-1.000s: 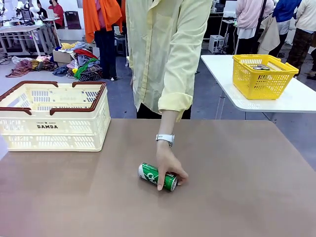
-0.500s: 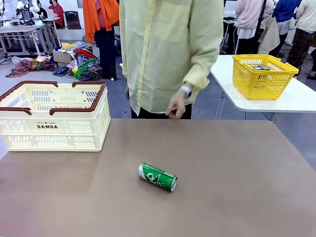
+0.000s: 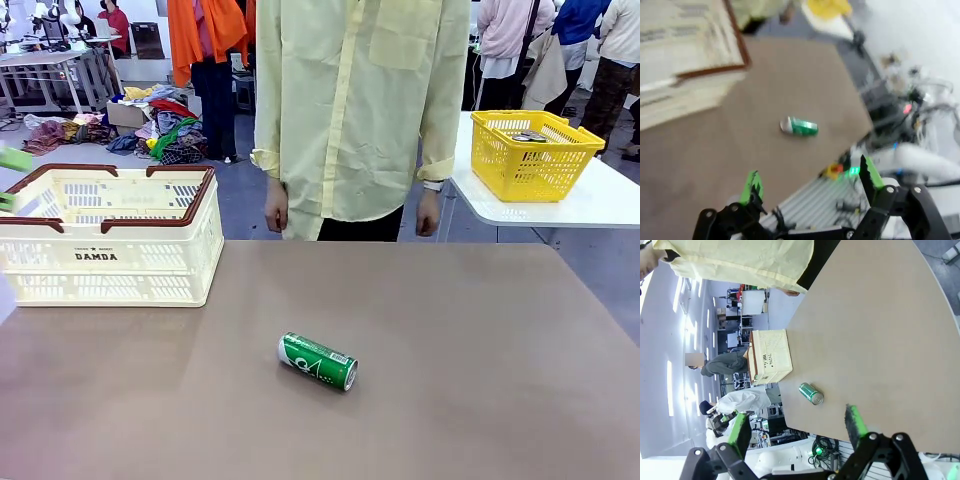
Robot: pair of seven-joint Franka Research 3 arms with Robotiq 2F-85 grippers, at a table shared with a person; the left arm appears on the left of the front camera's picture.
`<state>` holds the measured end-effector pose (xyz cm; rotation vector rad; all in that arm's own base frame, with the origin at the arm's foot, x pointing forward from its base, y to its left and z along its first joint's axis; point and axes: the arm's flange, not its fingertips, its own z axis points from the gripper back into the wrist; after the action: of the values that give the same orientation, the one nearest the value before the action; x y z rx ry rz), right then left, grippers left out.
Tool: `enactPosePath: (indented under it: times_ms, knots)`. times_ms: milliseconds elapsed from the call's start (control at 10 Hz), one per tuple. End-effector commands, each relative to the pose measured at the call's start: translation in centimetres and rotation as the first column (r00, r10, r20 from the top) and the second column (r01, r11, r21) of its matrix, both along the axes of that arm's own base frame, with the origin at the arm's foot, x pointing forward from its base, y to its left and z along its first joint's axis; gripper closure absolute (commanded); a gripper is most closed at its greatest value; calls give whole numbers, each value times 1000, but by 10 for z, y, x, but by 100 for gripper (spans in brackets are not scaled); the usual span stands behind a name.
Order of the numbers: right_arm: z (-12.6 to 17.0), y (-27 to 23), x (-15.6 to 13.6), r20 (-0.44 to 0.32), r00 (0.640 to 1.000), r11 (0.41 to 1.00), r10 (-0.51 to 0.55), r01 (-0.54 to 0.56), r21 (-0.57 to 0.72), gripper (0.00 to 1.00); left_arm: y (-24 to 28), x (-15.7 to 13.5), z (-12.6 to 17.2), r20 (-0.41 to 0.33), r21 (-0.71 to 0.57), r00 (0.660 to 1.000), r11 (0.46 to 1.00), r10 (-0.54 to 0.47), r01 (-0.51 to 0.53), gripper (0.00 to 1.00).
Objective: Place the drinks into the Shopping basket.
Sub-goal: Pick up one drink and place it into the Shopping basket.
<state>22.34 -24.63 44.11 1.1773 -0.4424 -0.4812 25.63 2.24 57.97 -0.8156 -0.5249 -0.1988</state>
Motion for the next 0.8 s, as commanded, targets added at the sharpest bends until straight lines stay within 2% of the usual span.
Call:
enactPosePath:
  times_ms: [0, 100, 200, 300, 400, 500, 600, 700]
  knots:
    - [3, -3, -2, 21, 1000, 1000, 8, -8, -5, 0, -100, 26, -5, -62, 263, 960, 924, -271, 278, 0]
    - [3, -3, -2, 21, 1000, 1000, 8, -8, -5, 0, -153, 26, -22, -79, 367, 926, 852, -370, 372, 0]
    - [3, -3, -2, 21, 1000, 1000, 8, -8, -5, 0, -197, 19, -49, -137, 435, 880, 770, -455, 466, 0]
    - [3, -3, -2, 21, 1000, 1000, 8, -8, -5, 0, -229, 9, -84, -193, 504, 850, 694, -490, 515, 0]
    - [3, -3, -2, 21, 1000, 1000, 8, -8, -5, 0, -241, 5, -103, -157, 554, 862, 680, -482, 481, 0]
    - [3, -3, -2, 21, 1000, 1000, 8, -8, -5, 0, -238, 9, -103, -94, 515, 888, 742, -450, 430, 0]
    - [3, -3, -2, 21, 1000, 1000, 8, -8, -5, 0, -256, -15, -92, -206, 489, 841, 691, -501, 532, 0]
    - [3, -3, -2, 21, 1000, 1000, 8, -8, -5, 0, -256, -15, -92, -206, 489, 841, 691, -501, 532, 0]
